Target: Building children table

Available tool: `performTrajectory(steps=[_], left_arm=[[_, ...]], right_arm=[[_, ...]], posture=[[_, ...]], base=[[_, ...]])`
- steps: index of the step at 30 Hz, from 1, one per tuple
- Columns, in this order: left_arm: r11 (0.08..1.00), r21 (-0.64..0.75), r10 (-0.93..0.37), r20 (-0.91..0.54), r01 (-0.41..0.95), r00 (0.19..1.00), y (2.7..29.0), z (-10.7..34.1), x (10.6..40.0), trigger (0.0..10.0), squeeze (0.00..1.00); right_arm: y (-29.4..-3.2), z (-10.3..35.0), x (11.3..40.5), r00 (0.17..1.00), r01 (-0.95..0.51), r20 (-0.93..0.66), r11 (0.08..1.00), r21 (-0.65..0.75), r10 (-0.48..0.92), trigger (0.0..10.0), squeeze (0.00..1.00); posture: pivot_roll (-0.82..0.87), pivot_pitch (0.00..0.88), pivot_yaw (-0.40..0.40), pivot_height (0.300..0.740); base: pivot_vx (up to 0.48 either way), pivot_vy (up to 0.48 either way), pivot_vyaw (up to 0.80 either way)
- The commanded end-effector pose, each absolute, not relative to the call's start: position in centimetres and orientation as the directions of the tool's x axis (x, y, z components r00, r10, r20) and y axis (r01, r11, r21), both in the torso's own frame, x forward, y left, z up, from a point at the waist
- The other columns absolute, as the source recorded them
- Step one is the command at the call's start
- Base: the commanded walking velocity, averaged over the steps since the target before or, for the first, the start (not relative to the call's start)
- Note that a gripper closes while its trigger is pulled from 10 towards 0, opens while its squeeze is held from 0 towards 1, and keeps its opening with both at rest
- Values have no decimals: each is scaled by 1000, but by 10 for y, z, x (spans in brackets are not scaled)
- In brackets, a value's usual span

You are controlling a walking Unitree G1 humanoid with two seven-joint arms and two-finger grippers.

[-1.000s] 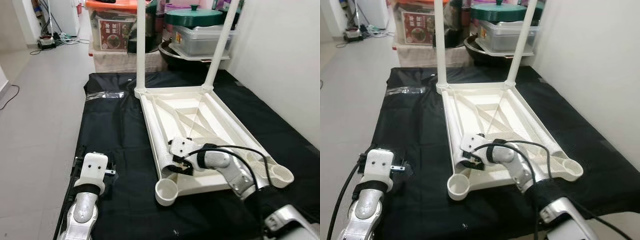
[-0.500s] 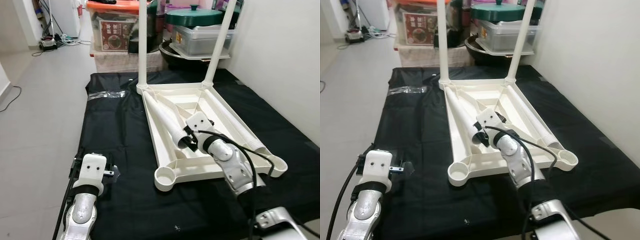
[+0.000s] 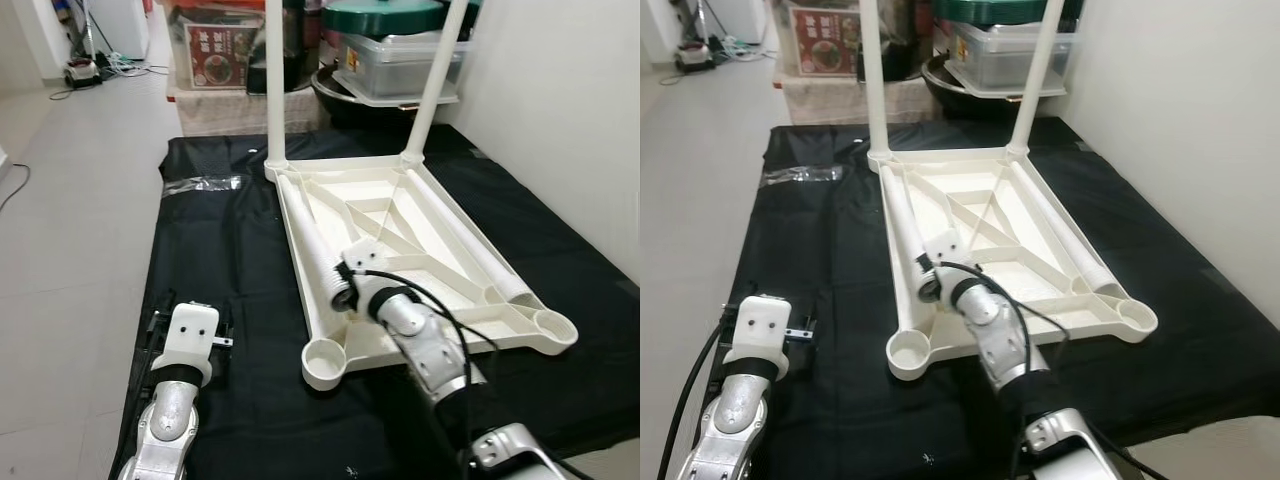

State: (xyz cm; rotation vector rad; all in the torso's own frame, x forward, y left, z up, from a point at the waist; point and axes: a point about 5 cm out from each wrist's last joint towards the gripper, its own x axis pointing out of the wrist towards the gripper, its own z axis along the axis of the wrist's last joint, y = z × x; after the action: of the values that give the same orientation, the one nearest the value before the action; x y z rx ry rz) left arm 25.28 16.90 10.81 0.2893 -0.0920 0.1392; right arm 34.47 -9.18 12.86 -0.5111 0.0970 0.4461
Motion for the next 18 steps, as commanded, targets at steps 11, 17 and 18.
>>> performTrajectory(steps=[11, 17, 18], left_arm=[[941, 301, 133, 101, -158, 986, 171, 104, 251, 10000, 0], [942, 301, 123, 98, -147, 988, 169, 103, 254, 10000, 0], [942, 301, 123, 98, -147, 988, 169, 103, 254, 10000, 0]], right_arm=[[-156, 175, 360, 959, -262, -31, 837, -481, 283, 0, 0], [-182, 201, 353, 926, -343, 17, 862, -374, 376, 0, 0], [-182, 201, 353, 926, -343, 17, 862, -374, 376, 0, 0]], posture=[[65, 0, -62, 740], [36, 0, -40, 740], [36, 0, -40, 740]], base=[[0, 0, 0], [0, 0, 0], [0, 0, 0]])
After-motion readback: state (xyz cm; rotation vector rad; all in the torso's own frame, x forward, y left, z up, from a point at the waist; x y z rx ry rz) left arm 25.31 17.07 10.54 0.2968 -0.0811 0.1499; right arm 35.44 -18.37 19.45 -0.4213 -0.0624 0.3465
